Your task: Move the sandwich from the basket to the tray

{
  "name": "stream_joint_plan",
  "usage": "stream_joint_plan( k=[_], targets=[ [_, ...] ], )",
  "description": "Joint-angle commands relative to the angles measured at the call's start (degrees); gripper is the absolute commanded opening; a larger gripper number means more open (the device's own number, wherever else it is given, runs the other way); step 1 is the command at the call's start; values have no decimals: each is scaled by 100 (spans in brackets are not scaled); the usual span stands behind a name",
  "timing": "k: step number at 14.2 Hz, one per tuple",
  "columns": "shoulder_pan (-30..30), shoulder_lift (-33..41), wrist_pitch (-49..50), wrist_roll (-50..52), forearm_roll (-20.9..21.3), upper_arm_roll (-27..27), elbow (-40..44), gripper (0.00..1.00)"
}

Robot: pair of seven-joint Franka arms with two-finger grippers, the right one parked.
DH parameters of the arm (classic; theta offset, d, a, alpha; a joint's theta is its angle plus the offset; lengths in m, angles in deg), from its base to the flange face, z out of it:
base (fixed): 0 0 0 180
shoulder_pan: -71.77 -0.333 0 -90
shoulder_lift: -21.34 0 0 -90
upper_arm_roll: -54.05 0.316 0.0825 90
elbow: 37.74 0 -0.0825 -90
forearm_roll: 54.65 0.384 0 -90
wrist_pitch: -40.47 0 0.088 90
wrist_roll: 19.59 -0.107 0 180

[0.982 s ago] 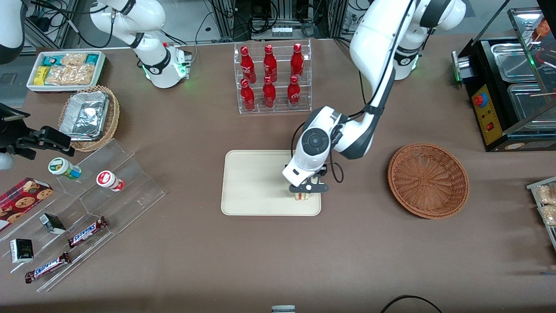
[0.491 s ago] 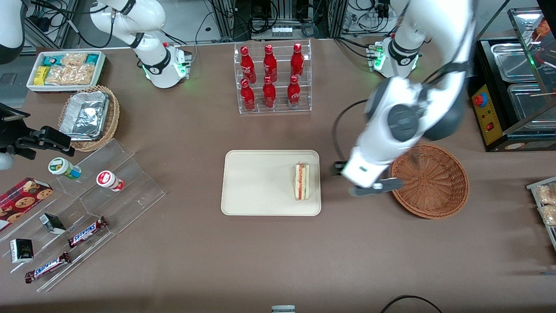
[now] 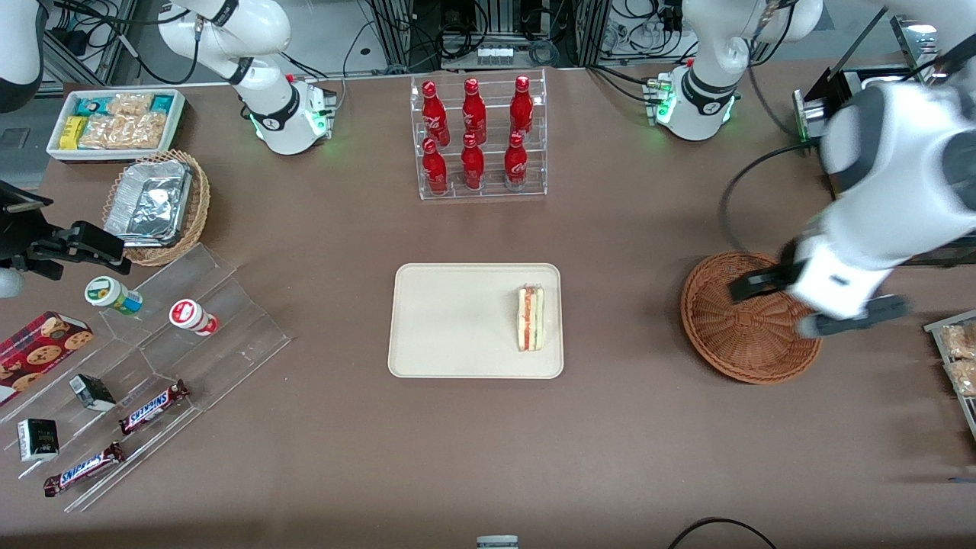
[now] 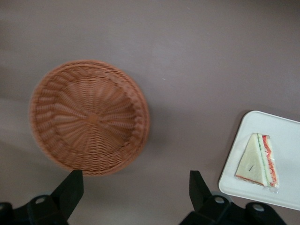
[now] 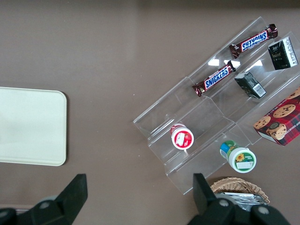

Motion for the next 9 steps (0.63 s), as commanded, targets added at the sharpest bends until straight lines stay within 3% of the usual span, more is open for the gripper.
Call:
stream_joint_plan(
  k=[1, 5, 7, 9],
  targets=[
    [-384, 628, 407, -114, 85, -175, -173, 100],
    [-1368, 1165, 953, -719, 277, -982, -165, 100],
    [-1344, 1254, 1268, -773, 682, -1063, -43, 100],
    [-1300, 1184, 1734, -782, 718, -1072, 352, 100]
  ],
)
